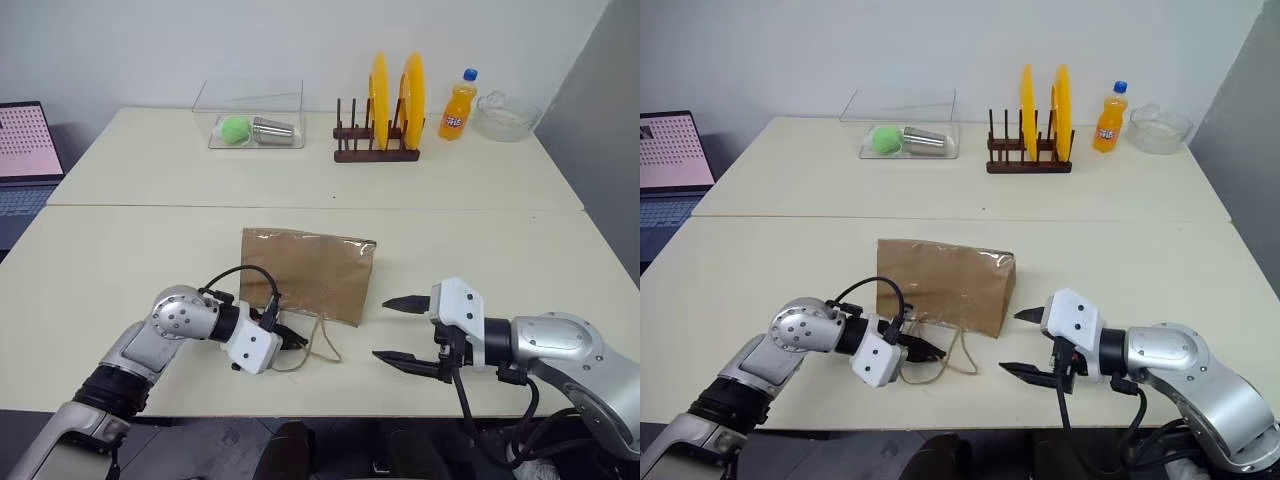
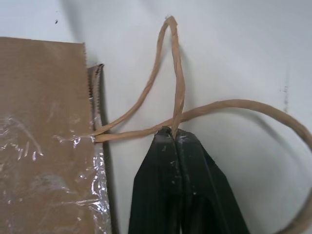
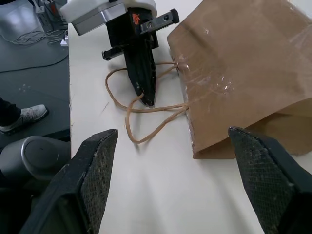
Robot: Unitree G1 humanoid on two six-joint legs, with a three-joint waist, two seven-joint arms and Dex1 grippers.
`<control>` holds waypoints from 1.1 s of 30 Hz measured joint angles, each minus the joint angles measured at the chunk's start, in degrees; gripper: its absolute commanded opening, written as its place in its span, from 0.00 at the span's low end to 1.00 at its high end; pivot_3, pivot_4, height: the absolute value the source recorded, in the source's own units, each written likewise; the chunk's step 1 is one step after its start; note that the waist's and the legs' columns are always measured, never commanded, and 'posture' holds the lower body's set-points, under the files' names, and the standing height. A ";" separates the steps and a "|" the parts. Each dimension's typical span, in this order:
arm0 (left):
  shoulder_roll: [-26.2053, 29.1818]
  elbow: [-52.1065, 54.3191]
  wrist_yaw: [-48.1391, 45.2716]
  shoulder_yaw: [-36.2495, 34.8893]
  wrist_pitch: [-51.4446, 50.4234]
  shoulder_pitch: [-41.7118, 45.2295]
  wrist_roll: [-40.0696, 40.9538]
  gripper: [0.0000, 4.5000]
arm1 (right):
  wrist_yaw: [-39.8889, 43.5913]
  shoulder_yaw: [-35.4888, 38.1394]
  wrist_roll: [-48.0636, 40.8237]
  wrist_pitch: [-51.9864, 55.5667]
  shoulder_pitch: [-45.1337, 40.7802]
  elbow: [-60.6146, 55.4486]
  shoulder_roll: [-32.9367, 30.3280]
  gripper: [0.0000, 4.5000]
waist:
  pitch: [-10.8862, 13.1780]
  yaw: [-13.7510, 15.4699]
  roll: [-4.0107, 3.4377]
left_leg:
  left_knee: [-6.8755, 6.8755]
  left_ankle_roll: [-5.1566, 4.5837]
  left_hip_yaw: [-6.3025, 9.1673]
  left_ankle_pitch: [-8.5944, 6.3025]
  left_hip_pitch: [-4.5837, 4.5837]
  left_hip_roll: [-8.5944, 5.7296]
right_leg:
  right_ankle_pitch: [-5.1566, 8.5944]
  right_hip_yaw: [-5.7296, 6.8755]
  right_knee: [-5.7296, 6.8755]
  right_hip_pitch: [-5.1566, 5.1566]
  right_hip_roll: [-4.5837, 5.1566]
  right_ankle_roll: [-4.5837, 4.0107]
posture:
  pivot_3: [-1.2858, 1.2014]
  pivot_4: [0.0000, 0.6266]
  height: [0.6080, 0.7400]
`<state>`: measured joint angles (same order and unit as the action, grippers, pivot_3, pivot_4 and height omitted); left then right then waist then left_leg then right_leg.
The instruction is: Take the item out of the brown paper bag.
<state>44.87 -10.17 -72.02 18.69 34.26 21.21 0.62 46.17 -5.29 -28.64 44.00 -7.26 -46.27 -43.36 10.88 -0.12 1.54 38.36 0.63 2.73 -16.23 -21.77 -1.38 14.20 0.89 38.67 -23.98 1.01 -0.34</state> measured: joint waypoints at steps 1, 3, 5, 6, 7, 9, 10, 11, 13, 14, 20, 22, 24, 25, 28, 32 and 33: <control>-0.38 1.45 0.05 -0.19 -3.34 0.00 1.76 0.00 | 0.06 -0.02 0.29 -0.41 0.07 -0.10 -0.75 0.85 | 0.00 -0.02 0.00 | 0.04 0.00 0.03 0.00 -0.04 0.00 | 0.00 0.02 0.01 -0.01 0.00 0.00 | 0.52 0.24 1.00; -1.46 5.24 0.43 -1.11 -11.34 0.55 5.74 0.00 | 0.32 -0.06 0.63 -1.76 0.06 -0.16 -1.84 0.85 | 0.00 0.00 0.01 | 0.10 0.00 0.06 0.00 -0.07 0.00 | 0.00 0.06 0.01 0.00 0.00 0.01 | 0.52 0.24 1.00; -2.18 8.97 1.50 -2.35 -20.43 2.43 9.78 0.00 | 1.39 -0.52 1.28 -3.81 0.04 -0.20 -3.20 0.85 | 0.00 -0.02 0.01 | 0.16 0.00 0.08 0.00 -0.09 0.00 | 0.00 0.08 0.03 0.00 -0.02 0.03 | 0.52 0.24 1.00; -2.46 10.68 2.02 -3.18 -24.94 3.71 11.72 0.00 | 1.99 -0.64 2.03 -5.00 0.01 -0.24 -3.81 0.85 | 0.01 -0.03 0.01 | 0.20 0.00 0.09 0.00 -0.10 0.00 | 0.00 0.08 0.04 0.01 -0.03 0.03 | 0.52 0.24 1.00; -2.64 12.24 2.81 -4.01 -29.42 5.22 13.69 0.00 | 2.48 -0.87 2.85 -6.36 -0.21 -0.24 -4.18 0.85 | 0.01 -0.05 0.01 | 0.25 0.00 0.11 0.00 -0.11 0.01 | 0.00 0.08 0.05 0.01 -0.05 0.04 | 0.52 0.24 1.00; -3.51 14.32 4.05 -5.99 -36.22 8.00 16.62 0.00 | 3.48 -2.14 4.37 -9.34 -0.62 -0.23 -4.52 0.85 | 0.01 -0.06 0.01 | 0.30 0.00 0.11 -0.01 -0.11 0.01 | 0.00 0.08 0.07 0.03 -0.07 0.05 | 0.52 0.24 1.00; -3.73 15.09 4.34 -6.58 -38.86 8.99 17.61 0.00 | 4.20 -3.36 5.63 -11.13 -1.03 -0.08 -4.83 0.85 | 0.01 -0.08 0.01 | 0.32 -0.01 0.11 -0.01 -0.10 0.01 | 0.00 0.08 0.07 0.05 -0.07 0.05 | 0.52 0.24 1.00; -3.82 15.58 4.69 -7.10 -41.29 9.79 18.60 0.00 | 5.08 -4.79 7.31 -13.21 -1.64 0.13 -5.06 0.85 | 0.01 -0.22 0.01 | 0.33 -0.01 0.09 -0.01 -0.08 0.01 | 0.00 0.05 0.07 0.05 -0.08 0.06 | 0.52 0.24 1.00; -4.44 15.72 5.08 -7.53 -44.66 10.84 19.54 0.00 | 6.45 -7.85 10.67 -17.08 -3.46 1.53 -5.14 0.85 | 0.01 -0.37 0.01 | 0.35 0.00 0.10 0.00 -0.06 0.01 | 0.00 0.05 0.09 0.06 -0.09 0.06 | 0.52 0.24 1.00; -4.69 15.79 5.04 -7.58 -45.47 11.02 19.64 0.00 | 6.95 -9.60 12.61 -19.00 -4.40 2.42 -5.13 0.85 | 0.01 -0.36 0.01 | 0.36 0.00 0.11 0.00 -0.07 0.01 | 0.00 0.05 0.10 0.06 -0.09 0.06 | 0.52 0.24 1.00; -5.41 14.46 3.82 -7.72 -46.05 11.61 19.27 0.00 | 6.18 -19.66 26.02 -30.77 -12.00 12.88 2.05 0.85 | 0.01 -0.31 0.02 | 0.39 0.02 0.09 0.01 -0.10 0.02 | 0.00 0.00 0.16 0.01 -0.11 0.05 | 0.52 0.24 1.00; -5.62 14.05 3.64 -7.74 -45.93 11.63 19.05 0.00 | 6.03 -21.33 29.12 -33.54 -13.55 15.97 3.99 0.85 | 0.01 -0.24 0.02 | 0.40 0.03 0.10 0.01 -0.11 0.02 | 0.00 -0.01 0.16 0.00 -0.10 0.04 | 0.52 0.24 1.00; -5.78 13.93 3.41 -7.75 -45.53 11.63 18.73 0.00 | 5.84 -22.53 31.64 -36.08 -14.59 18.92 5.81 0.85 | 0.01 -0.17 0.02 | 0.41 0.03 0.09 0.01 -0.12 0.01 | 0.00 -0.02 0.16 0.00 -0.09 0.03 | 0.52 0.24 1.00; -5.83 13.89 3.22 -7.75 -45.21 11.63 18.56 0.00 | 5.71 -23.28 32.69 -37.30 -14.92 20.34 6.55 0.85 | 0.01 -0.16 0.02 | 0.40 0.03 0.09 0.01 -0.12 0.01 | 0.00 -0.03 0.17 -0.01 -0.09 0.03 | 0.52 0.24 1.00; -5.86 13.59 2.71 -7.76 -44.97 11.62 18.35 0.00 | 4.79 -25.24 36.26 -40.91 -15.93 24.68 8.83 0.85 | 0.01 -0.16 0.02 | 0.41 0.02 0.06 0.01 -0.11 0.01 | -0.01 -0.06 0.21 -0.04 -0.09 0.03 | 0.52 0.24 1.00; -5.93 13.33 2.67 -7.77 -44.90 11.62 18.22 0.00 | 3.76 -26.94 40.34 -45.00 -16.63 28.80 11.34 0.81 | 0.01 -0.17 0.02 | 0.41 0.02 0.06 0.01 -0.11 0.02 | -0.01 -0.06 0.23 -0.04 -0.10 0.02 | 0.52 0.24 1.00; -5.95 12.96 2.67 -7.77 -44.90 11.62 18.21 0.00 | 3.49 -27.51 41.53 -45.84 -16.73 29.91 12.12 0.76 | 0.01 -0.17 0.02 | 0.41 0.02 0.05 0.01 -0.10 0.01 | -0.01 -0.07 0.24 -0.04 -0.10 0.02 | 0.52 0.24 1.00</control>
<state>38.92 2.80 -69.34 10.92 -10.64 32.83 18.83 49.66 -32.80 12.89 -1.84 -23.98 -16.36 -31.24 10.89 -0.29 1.55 38.77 0.65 2.79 -16.22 -21.87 -1.36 14.19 0.82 38.91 -24.02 0.92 -0.32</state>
